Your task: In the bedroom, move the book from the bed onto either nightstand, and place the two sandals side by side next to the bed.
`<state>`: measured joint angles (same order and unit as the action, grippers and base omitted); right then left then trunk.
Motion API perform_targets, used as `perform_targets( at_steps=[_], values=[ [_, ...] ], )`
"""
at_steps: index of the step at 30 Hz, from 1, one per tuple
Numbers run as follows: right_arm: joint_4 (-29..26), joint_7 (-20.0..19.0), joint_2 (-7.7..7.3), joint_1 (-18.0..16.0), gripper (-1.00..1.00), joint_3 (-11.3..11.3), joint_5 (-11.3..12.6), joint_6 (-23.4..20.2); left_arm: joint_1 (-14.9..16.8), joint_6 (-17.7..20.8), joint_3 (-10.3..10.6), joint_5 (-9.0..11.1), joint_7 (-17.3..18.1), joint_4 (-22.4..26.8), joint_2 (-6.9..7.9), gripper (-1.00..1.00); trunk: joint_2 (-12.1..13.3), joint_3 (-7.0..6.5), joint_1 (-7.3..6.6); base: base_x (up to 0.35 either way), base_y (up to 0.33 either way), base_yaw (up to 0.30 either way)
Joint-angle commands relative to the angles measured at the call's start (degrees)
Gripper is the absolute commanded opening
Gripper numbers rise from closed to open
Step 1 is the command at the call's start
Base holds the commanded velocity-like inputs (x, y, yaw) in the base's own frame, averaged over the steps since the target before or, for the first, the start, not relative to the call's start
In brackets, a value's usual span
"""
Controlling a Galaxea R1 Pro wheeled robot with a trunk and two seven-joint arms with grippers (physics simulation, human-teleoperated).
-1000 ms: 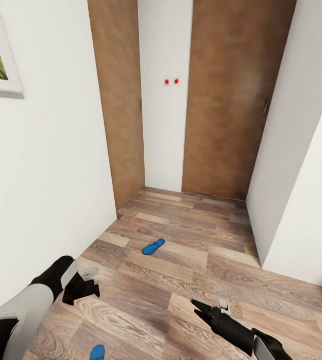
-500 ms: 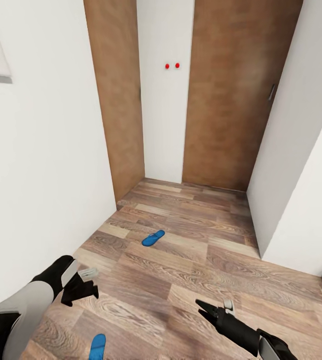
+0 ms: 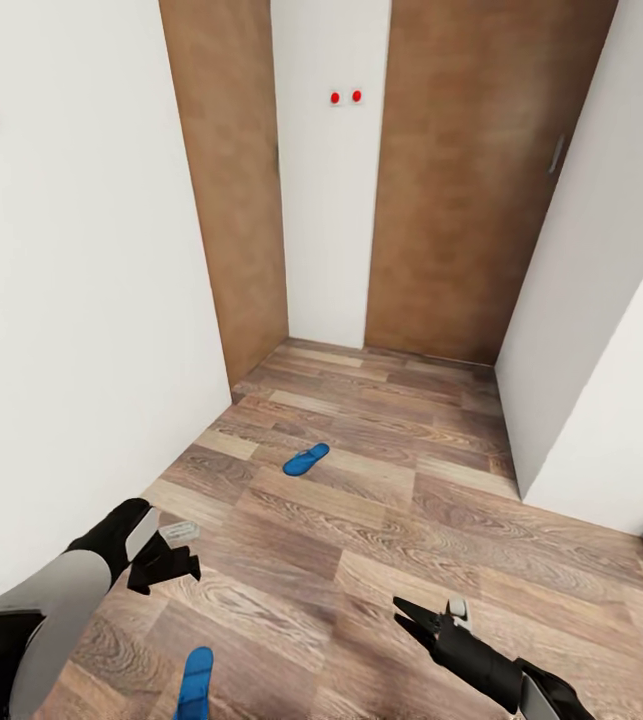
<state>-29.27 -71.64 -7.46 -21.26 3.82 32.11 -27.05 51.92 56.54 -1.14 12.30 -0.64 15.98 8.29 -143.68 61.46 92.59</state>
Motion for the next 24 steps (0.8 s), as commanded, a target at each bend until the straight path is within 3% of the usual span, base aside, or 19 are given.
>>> perform_targets(
  at_steps=[1, 12, 18, 22, 24],
  values=[
    [0.00, -0.21, 0.00, -0.02, 1.00, 0.03, 0.24, -0.54, 0.13, 0.25, -0.08, 0.09, -0.07, 0.09, -0.08, 1.00, -0.04, 0.28, 0.01, 0.000, 0.000, 0.000],
    [0.01, -0.61, -0.05, 0.00, 1.00, 0.05, 0.23, -0.67, 1.27, 0.25, 0.05, -0.12, -0.07, 0.10, -0.16, 1.00, -0.19, 2.72, 0.29, 0.000, 0.000, 0.000],
    [0.01, -0.99, -0.83, 0.10, 1.00, 0.00, 0.33, -0.72, 1.46, 0.22, 0.20, -0.80, -0.07, -0.12, -0.02, 1.00, -0.27, 4.05, 0.45, 0.000, 0.000, 0.000],
    [0.01, -1.66, -1.07, 0.18, 1.00, 0.02, 0.36, -0.72, 1.49, 0.16, 1.44, -1.25, -0.01, -0.34, -0.08, 1.00, -0.32, 4.93, 0.55, 0.000, 0.000, 0.000],
    [0.01, -2.09, -1.15, 0.21, 1.00, 0.02, 0.34, -0.72, 1.50, -0.02, 3.06, -1.41, 0.07, -0.43, -0.13, 1.00, -0.35, 5.38, 0.60, 0.000, 0.000, 0.000]
  ],
)
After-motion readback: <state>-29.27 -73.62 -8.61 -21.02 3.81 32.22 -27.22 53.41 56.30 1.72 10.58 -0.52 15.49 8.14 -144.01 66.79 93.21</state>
